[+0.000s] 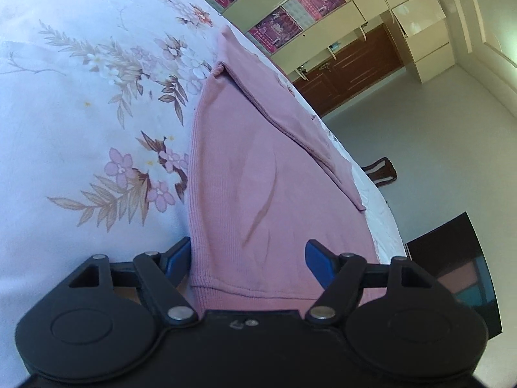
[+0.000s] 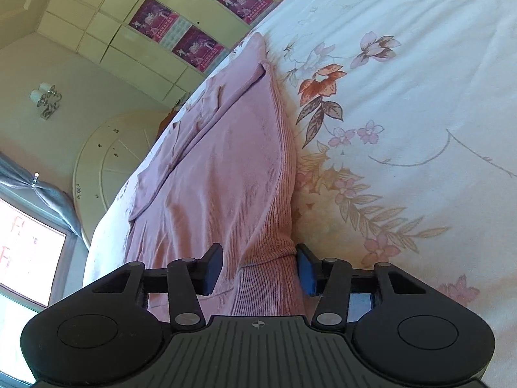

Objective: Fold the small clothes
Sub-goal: 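Grasp the sweatshirt hem with the left tool while the right tool grasps the hem too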

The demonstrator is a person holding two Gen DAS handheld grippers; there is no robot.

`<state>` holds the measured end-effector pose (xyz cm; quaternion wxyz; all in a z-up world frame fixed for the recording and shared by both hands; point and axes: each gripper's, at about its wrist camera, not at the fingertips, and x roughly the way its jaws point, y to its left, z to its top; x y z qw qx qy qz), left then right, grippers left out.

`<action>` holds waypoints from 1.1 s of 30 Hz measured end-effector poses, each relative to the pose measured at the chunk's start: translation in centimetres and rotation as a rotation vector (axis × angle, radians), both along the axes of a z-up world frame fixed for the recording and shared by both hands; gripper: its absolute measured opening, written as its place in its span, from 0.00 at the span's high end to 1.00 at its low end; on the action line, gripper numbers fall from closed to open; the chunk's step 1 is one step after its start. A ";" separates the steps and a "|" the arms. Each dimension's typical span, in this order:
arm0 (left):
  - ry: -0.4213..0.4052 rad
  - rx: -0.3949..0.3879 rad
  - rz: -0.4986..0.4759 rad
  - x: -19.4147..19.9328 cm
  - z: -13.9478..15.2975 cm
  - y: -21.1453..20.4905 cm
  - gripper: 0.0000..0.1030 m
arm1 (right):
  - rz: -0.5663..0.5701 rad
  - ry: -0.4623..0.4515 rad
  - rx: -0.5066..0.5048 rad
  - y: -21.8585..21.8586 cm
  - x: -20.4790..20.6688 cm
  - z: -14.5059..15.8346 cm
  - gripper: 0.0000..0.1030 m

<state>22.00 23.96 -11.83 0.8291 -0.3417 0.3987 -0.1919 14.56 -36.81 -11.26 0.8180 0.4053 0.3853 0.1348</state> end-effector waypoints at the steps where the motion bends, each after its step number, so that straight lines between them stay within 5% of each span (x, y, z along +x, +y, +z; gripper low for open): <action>1: 0.003 -0.004 -0.012 -0.1 0.0 -0.1 0.30 | 0.003 -0.003 0.010 0.0 0.1 -0.2 0.52; 5: 0.010 0.007 -0.082 -1.1 -0.3 -1.0 0.41 | 0.032 -0.002 0.022 -0.2 -0.4 -0.1 0.52; 8: 0.009 -0.035 -0.048 -1.6 -0.9 -0.3 0.46 | -0.008 -0.025 -0.055 -0.7 -1.3 0.9 0.52; 10: 0.023 -0.055 -0.013 -1.2 -1.4 0.1 0.59 | -0.055 -0.028 -0.060 -1.6 -1.1 0.9 0.52; 19: 0.026 -0.093 -0.005 -0.2 -1.8 -0.6 0.59 | 0.076 -0.010 0.028 -1.1 1.1 -0.3 0.53; 22: 0.018 -0.083 -0.011 -0.3 -1.8 -0.8 0.58 | 0.110 0.016 0.031 -0.4 0.1 -0.7 0.78; 25: 0.026 -0.069 -0.008 0.0 -1.6 -1.0 0.59 | 0.079 0.005 0.022 -0.2 -0.3 -0.9 0.81; 26: 0.022 -0.043 -0.009 0.0 -1.4 -1.3 0.64 | 0.070 0.001 0.023 -0.2 -0.3 -0.9 0.81; 27: 0.016 0.004 -0.002 0.0 -1.1 -1.5 0.97 | 0.067 -0.011 0.015 -0.1 -0.3 -0.6 0.81; 30: -0.064 -0.017 0.039 -1.3 0.3 -0.8 0.95 | 0.033 -0.064 0.039 -0.6 -0.9 0.7 0.85; 33: -0.063 0.058 0.030 -1.8 0.6 -0.8 0.95 | 0.026 -0.133 0.041 -0.9 -1.9 2.3 0.86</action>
